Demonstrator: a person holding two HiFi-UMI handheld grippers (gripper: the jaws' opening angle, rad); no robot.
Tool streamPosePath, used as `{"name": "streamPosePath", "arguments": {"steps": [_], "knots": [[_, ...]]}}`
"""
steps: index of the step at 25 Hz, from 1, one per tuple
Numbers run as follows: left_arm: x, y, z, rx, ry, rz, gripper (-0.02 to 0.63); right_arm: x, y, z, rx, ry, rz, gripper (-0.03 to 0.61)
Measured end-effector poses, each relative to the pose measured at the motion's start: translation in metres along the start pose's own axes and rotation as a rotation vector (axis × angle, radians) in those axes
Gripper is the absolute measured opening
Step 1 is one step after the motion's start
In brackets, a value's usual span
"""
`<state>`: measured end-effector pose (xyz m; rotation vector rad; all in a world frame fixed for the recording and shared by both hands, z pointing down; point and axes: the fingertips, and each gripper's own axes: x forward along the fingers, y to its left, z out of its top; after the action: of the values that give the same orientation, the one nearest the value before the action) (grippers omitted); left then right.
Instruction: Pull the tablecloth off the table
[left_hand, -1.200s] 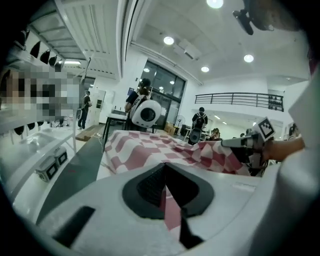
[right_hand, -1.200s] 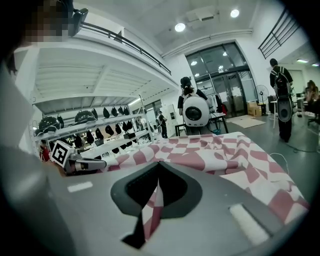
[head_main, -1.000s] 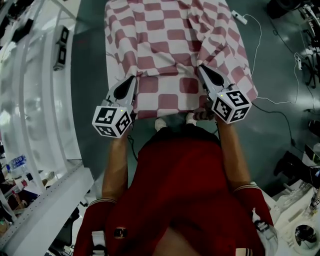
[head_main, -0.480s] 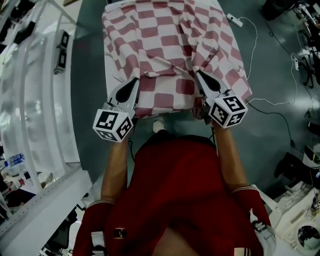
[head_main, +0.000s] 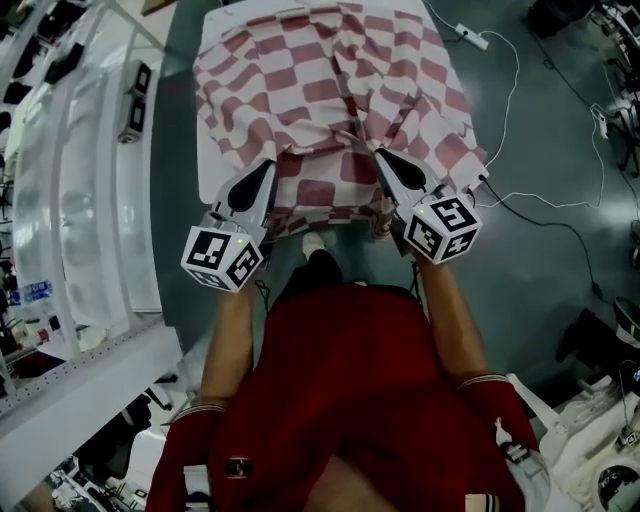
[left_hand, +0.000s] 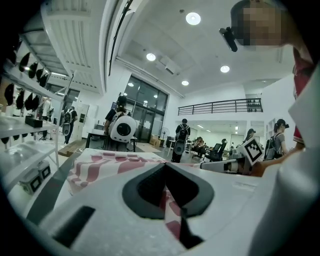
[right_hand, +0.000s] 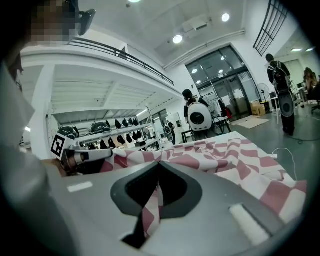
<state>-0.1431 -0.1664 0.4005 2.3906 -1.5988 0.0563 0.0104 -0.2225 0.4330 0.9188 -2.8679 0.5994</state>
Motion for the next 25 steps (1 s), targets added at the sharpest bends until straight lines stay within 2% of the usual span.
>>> {"name": "streamPosePath", "arguments": {"steps": [2,4,8,13,20,25], "knots": [[0.001,0.007,-0.002,0.015,-0.002,-0.021,0.009,0.006,0.001,-0.01,0.008,-0.015,-0.016,0.015],[-0.005,0.002,0.0,0.013,-0.005,-0.005,0.009,0.001,0.004,-0.011,0.012,-0.015,-0.002,0.015],[-0.012,-0.021,0.012,-0.009,0.011,0.035,0.009,-0.017,0.004,0.003,0.027,-0.014,0.023,0.015],[-0.018,-0.045,0.026,-0.009,0.043,0.019,0.009,-0.03,0.013,0.019,0.032,-0.008,0.035,0.015],[-0.024,-0.062,0.047,-0.033,0.001,-0.018,0.009,-0.041,0.027,0.038,0.03,-0.023,0.051,0.015],[-0.026,-0.054,0.056,-0.05,-0.025,-0.036,0.009,-0.031,0.029,0.043,0.046,-0.024,0.046,0.015]]}}
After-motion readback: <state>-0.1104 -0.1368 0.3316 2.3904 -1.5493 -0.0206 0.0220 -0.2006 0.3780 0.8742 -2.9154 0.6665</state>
